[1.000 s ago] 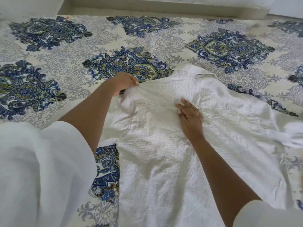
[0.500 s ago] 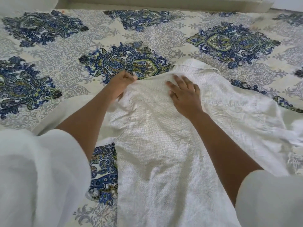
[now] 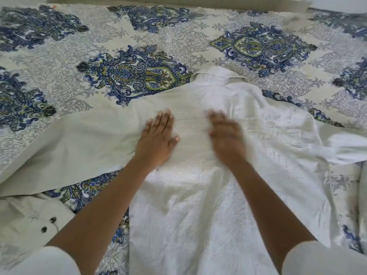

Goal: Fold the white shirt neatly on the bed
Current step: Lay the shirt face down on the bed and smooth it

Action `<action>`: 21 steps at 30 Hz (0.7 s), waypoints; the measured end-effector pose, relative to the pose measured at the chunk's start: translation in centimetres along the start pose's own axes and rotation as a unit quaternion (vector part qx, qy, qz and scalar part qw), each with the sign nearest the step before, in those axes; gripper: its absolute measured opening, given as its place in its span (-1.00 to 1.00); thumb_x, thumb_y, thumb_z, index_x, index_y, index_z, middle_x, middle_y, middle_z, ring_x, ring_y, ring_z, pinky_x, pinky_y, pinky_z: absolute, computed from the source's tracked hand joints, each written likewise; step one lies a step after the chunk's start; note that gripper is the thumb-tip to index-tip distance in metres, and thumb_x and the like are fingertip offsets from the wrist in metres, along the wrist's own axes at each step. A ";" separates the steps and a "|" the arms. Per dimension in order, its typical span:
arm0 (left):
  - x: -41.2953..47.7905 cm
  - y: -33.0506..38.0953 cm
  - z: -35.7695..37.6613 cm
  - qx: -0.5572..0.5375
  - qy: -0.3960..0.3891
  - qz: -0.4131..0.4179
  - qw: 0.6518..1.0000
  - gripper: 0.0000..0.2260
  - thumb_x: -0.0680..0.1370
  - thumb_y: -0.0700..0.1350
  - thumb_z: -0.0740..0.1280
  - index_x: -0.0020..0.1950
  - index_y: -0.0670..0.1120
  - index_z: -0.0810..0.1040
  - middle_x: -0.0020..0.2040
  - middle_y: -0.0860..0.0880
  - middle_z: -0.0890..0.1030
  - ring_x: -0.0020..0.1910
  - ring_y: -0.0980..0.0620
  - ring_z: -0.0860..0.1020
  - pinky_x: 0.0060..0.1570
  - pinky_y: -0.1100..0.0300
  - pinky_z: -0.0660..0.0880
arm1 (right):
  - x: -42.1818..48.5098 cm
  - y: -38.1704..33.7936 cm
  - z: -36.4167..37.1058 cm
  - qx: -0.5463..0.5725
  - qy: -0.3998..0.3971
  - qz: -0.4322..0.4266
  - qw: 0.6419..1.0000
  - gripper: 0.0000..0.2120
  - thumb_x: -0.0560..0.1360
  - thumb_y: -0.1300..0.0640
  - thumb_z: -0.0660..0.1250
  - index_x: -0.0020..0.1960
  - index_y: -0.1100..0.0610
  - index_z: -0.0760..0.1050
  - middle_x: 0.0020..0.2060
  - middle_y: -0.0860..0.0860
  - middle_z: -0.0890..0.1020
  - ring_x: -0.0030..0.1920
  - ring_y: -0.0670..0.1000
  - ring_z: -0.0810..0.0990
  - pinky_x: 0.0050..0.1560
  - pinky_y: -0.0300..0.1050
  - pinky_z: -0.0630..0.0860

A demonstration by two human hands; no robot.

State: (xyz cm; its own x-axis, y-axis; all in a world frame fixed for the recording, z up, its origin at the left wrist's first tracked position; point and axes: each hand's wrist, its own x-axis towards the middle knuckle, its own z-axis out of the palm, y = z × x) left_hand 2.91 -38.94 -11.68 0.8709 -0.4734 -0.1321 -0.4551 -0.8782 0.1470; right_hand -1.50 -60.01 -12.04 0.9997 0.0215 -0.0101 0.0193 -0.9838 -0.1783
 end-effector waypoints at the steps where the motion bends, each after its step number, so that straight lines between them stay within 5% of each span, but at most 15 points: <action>1: -0.4 -1.1 0.3 0.018 -0.015 -0.012 1.000 -0.44 0.63 0.10 -0.12 0.53 -0.12 -0.20 0.55 -0.07 -0.18 0.52 -0.04 -0.18 0.46 0.02 -0.21 | -0.9 2.8 -0.2 -0.009 0.027 0.069 0.997 -0.53 0.58 0.06 0.01 0.43 0.21 0.29 0.40 0.10 0.37 0.41 0.10 0.35 0.36 0.02 0.21; 4: -0.2 -2.0 -0.8 0.064 -0.032 -0.109 0.992 -0.43 0.62 0.11 -0.14 0.52 -0.15 -0.23 0.54 -0.10 -0.22 0.52 -0.06 -0.22 0.43 -0.01 -0.28 | -2.3 6.9 -1.6 0.009 -0.010 0.284 0.959 -0.51 0.63 0.03 -0.09 0.53 0.12 -0.04 0.53 0.03 0.02 0.53 -0.01 -0.03 0.48 0.08 -0.11; 5: -0.2 -0.4 -1.0 0.045 -0.024 -0.110 0.993 -0.42 0.62 0.10 -0.13 0.52 -0.17 -0.22 0.54 -0.13 -0.21 0.52 -0.08 -0.21 0.44 -0.02 -0.25 | -2.0 5.7 -1.8 0.023 0.003 0.298 0.954 -0.50 0.63 0.05 -0.07 0.53 0.15 -0.05 0.53 0.05 0.00 0.53 0.00 -0.05 0.48 0.11 -0.13; 7: -1.1 4.4 -0.1 -0.009 -0.012 -0.032 0.999 -0.42 0.59 0.10 -0.18 0.53 -0.17 -0.19 0.54 -0.12 -0.18 0.53 -0.08 -0.16 0.46 -0.01 -0.18 | -2.0 0.9 -1.4 0.023 0.046 0.197 0.979 -0.52 0.60 0.12 0.01 0.48 0.25 0.14 0.48 0.15 0.19 0.49 0.07 0.16 0.45 0.18 0.11; 10: -4.4 6.2 1.7 -0.015 -0.042 0.009 0.999 -0.34 0.49 0.15 -0.32 0.53 -0.13 -0.15 0.55 -0.06 -0.15 0.53 -0.03 -0.14 0.45 0.05 -0.21 | -6.1 -2.8 0.9 -0.010 -0.021 0.024 0.999 -0.54 0.58 0.07 -0.02 0.44 0.18 0.26 0.42 0.08 0.35 0.41 0.07 0.34 0.36 0.14 0.29; 14: -6.9 2.0 1.4 0.040 -0.031 -0.119 0.992 -0.39 0.57 0.12 -0.23 0.53 -0.20 -0.10 0.55 -0.13 -0.11 0.53 -0.05 -0.13 0.46 0.03 -0.20 | -12.0 5.2 -0.8 -0.032 0.012 0.199 0.979 -0.53 0.61 0.04 -0.07 0.46 0.20 0.19 0.45 0.12 0.29 0.45 0.10 0.27 0.38 0.17 0.24; 16: -7.9 4.3 0.7 -0.005 -0.048 -0.122 0.991 -0.41 0.62 0.07 -0.07 0.51 -0.25 -0.15 0.54 -0.19 -0.14 0.53 -0.09 -0.15 0.47 0.02 -0.17 | -12.5 5.7 -1.6 0.026 -0.010 0.325 0.945 -0.43 0.56 -0.03 -0.15 0.50 0.20 0.08 0.50 0.12 0.14 0.51 0.07 0.08 0.46 0.13 0.03; 18: -9.4 8.4 1.4 -0.062 -0.047 -0.047 0.996 -0.41 0.61 0.06 -0.06 0.52 -0.21 -0.17 0.54 -0.15 -0.14 0.53 -0.07 -0.13 0.49 0.01 -0.10 | -11.9 1.1 -1.0 0.054 0.026 0.263 0.963 -0.40 0.52 -0.01 -0.12 0.44 0.29 0.23 0.44 0.20 0.28 0.47 0.12 0.18 0.42 0.03 0.01; 21: -11.6 10.2 2.7 -0.033 -0.039 -0.031 0.998 -0.42 0.55 0.08 -0.28 0.52 -0.13 -0.19 0.55 -0.07 -0.17 0.52 -0.01 -0.18 0.50 0.04 -0.14 | -13.7 -5.4 1.1 -0.010 -0.016 0.035 0.999 -0.52 0.52 0.08 0.01 0.39 0.21 0.35 0.38 0.10 0.41 0.40 0.09 0.35 0.36 0.06 0.08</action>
State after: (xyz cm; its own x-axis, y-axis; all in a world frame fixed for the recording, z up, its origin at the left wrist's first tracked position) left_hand -12.33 -42.56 -11.29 0.8788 -0.4245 -0.2180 -0.3854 -0.9007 0.2003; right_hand -15.29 -54.79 -12.02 0.9977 -0.0415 -0.0530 -0.0493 -0.9863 -0.1571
